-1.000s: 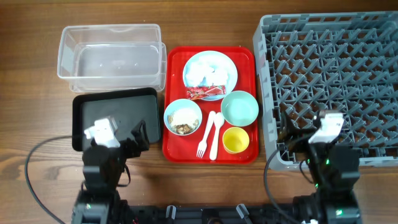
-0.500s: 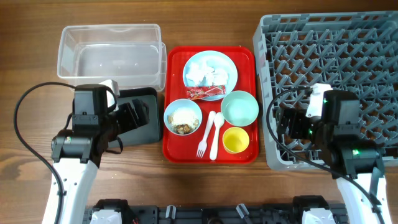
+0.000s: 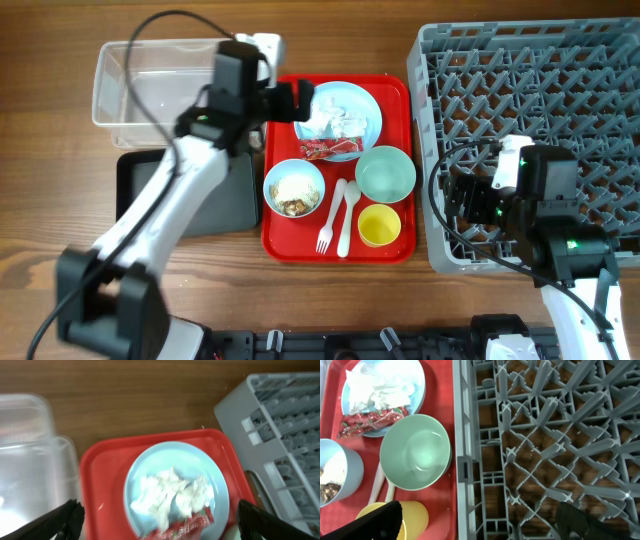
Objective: Sort waste into correct bins and load items into the dishwasher rack
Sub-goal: 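Reach left gripper to the tissue on the blue plate and grasp, then carry the tissue with left gripper into the clear bin, release, then move left gripper back over the red wrapper on the plate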
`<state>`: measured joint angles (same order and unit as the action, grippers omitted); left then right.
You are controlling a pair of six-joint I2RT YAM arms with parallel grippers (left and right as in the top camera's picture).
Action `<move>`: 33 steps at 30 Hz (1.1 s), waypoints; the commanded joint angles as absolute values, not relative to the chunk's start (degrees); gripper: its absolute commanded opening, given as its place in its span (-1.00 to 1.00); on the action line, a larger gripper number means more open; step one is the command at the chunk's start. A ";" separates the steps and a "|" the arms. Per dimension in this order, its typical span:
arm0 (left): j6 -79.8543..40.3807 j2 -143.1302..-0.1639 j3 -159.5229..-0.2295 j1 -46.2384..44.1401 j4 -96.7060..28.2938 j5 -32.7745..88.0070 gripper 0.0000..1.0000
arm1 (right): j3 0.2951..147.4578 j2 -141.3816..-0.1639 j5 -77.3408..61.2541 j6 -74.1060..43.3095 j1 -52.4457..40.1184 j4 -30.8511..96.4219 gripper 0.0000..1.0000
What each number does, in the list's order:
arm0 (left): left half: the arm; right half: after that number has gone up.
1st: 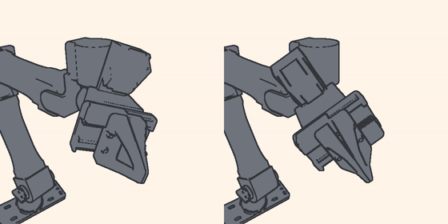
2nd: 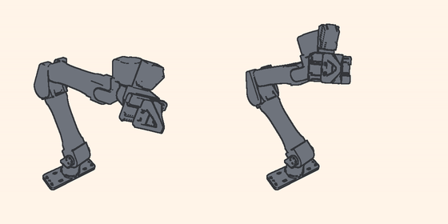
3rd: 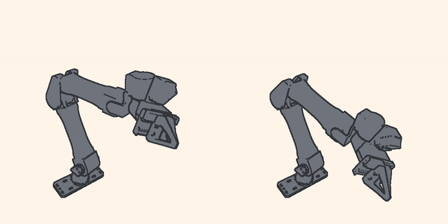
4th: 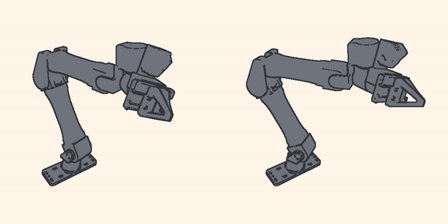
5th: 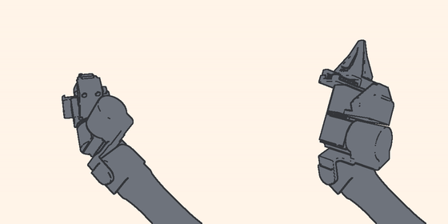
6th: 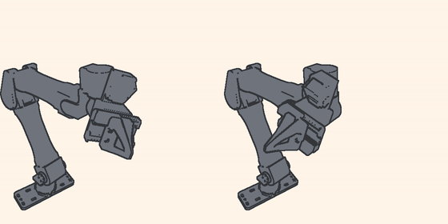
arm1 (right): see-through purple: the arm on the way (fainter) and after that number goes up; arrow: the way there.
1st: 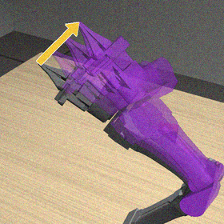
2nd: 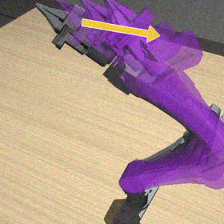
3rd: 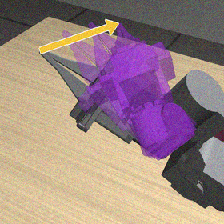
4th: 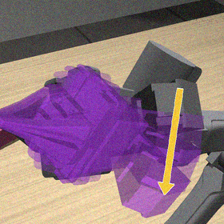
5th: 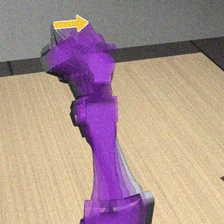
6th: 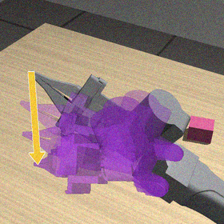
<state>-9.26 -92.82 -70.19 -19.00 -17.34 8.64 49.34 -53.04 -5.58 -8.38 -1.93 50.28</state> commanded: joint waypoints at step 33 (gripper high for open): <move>-6.83 -95.18 -71.37 -2.70 -19.14 0.56 -0.10 | 50.68 -52.77 -6.50 -9.15 -2.07 50.85 0.99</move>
